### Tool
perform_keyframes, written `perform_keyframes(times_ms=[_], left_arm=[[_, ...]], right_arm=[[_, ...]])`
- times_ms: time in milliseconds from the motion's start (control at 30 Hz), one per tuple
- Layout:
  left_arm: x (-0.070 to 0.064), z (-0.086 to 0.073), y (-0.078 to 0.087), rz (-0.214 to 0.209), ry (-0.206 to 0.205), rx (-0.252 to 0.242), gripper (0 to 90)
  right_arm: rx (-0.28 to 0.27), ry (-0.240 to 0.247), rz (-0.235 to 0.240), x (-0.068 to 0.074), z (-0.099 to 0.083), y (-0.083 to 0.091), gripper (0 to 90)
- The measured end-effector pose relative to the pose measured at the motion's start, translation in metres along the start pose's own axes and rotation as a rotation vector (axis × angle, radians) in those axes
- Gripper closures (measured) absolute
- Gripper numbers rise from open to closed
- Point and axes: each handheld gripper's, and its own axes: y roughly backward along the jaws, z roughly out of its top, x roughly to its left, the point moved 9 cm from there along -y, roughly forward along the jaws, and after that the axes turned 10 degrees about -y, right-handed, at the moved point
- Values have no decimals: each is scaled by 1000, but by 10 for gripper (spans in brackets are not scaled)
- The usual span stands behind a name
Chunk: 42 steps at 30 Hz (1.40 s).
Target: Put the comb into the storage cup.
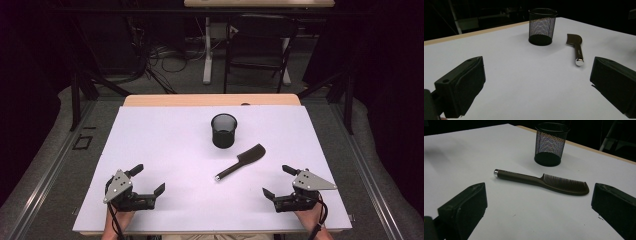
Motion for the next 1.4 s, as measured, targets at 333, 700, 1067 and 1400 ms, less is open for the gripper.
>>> perform_keyframes(times_ms=[333,700,1067,1400], left_arm=[[-1,0,0,6,-17,14,1],[1,-2,-1,16,-7,21,2],[1,-3,-2,16,-5,23,2],[2,-3,-3,20,-6,27,1]], right_arm=[[23,26,-4,0,0,-2,3],[37,16,13,2,6,-11,3],[68,-6,28,5,13,-19,1],[83,25,64,16,26,-39,1]])
